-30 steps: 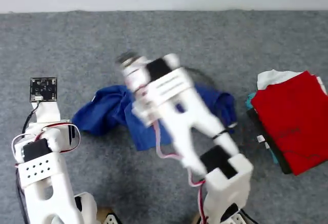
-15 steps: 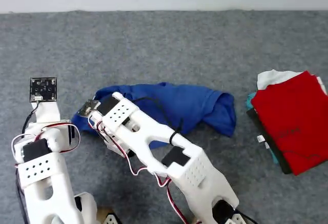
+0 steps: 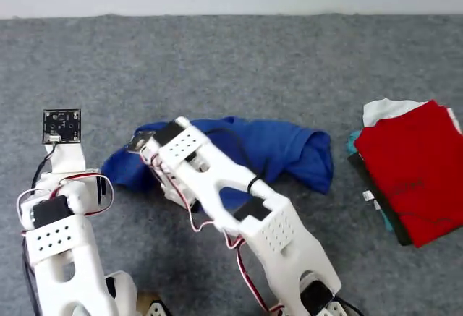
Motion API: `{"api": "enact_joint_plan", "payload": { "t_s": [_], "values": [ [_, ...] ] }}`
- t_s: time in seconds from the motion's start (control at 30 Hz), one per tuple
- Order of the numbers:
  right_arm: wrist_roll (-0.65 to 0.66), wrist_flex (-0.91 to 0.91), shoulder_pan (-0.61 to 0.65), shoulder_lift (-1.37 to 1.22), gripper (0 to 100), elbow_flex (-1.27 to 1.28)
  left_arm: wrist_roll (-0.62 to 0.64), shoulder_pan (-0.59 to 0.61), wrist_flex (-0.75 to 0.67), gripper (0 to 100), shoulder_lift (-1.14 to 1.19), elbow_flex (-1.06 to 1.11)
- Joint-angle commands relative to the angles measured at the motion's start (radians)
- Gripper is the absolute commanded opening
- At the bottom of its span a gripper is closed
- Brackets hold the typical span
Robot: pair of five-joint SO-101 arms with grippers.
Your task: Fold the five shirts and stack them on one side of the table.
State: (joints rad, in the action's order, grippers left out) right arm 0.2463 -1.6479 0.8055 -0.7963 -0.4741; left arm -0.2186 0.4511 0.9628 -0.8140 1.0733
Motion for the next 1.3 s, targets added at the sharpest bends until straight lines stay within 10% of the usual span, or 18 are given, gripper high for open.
{"api": "enact_joint_plan", "payload": {
  "t_s": [0.0,0.37,0.9,1.27],
  "values": [
    [0.017,-0.094,-0.067,0.013,1.0,-0.063,-0.008,0.006,0.008,14,-0.025,-0.007],
    [0.014,-0.15,-0.283,0.446,1.0,-0.198,-0.002,-0.023,-0.017,14,-0.017,-0.076],
    [0.015,-0.145,-0.452,0.951,1.0,0.123,0.046,-0.427,-0.161,14,-0.014,-0.111],
    [0.017,-0.143,-0.605,1.124,1.0,0.009,0.083,-0.222,-0.19,14,-0.015,-0.105]
  ]
}}
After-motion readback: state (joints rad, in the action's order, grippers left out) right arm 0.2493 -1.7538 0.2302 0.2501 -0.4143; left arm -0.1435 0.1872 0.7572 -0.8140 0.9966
